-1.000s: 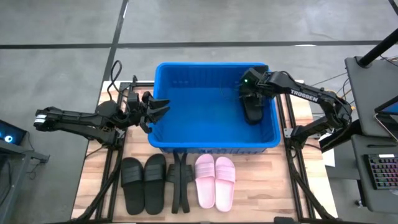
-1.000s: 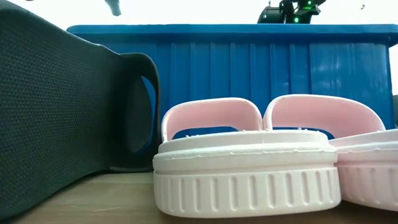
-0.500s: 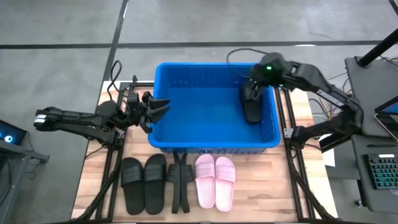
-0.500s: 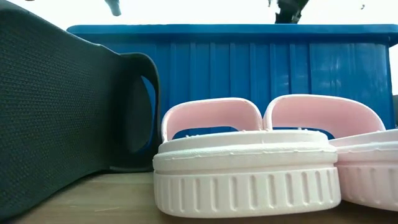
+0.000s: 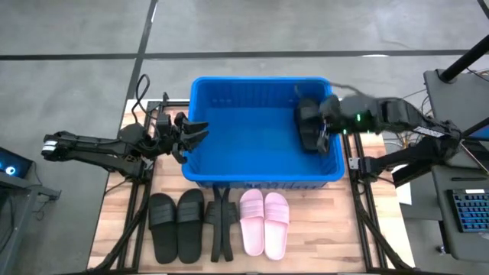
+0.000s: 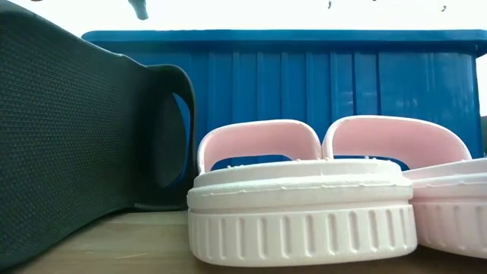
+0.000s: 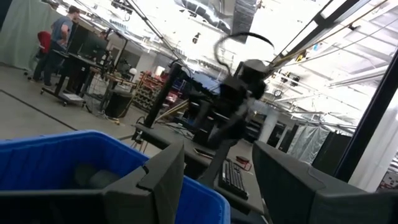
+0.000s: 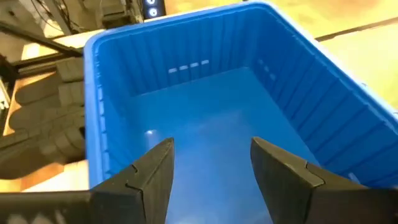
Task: Pick and place slides into bin
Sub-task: Put the right pink slide into the blue bin
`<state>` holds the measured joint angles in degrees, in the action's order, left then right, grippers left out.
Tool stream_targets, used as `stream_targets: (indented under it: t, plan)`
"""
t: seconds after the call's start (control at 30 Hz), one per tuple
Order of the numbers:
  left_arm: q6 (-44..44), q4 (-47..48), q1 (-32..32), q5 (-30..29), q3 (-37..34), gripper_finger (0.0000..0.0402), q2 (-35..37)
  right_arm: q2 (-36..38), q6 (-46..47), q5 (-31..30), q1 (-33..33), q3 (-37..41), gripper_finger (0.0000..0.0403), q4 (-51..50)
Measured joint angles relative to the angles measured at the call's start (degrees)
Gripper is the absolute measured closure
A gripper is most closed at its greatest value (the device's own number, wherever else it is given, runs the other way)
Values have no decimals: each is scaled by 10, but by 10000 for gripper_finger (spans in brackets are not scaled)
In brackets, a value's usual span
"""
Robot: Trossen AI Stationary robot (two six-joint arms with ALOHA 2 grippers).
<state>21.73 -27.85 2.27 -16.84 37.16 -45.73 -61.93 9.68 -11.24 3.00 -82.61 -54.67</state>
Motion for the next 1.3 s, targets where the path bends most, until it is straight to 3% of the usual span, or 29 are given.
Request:
stream_targets:
  t: [0.17,0.33,0.53,0.8,1.07,1.3]
  plan:
    - [0,1,0,48,0,226,3,-37,81,-161,-175,0,202,1]
    - [0,7,0,140,0,226,7,-108,143,-232,-301,0,202,1]
    - [3,15,0,168,-2,226,5,-227,192,-230,-382,-4,202,0]
    - [4,18,0,168,-9,226,5,-351,373,-210,-415,-42,202,2]
    - [4,34,0,169,-9,226,5,-435,371,-153,-433,-66,202,-2]
    - [4,35,0,169,-9,226,5,-484,368,-154,-435,-68,202,-14]
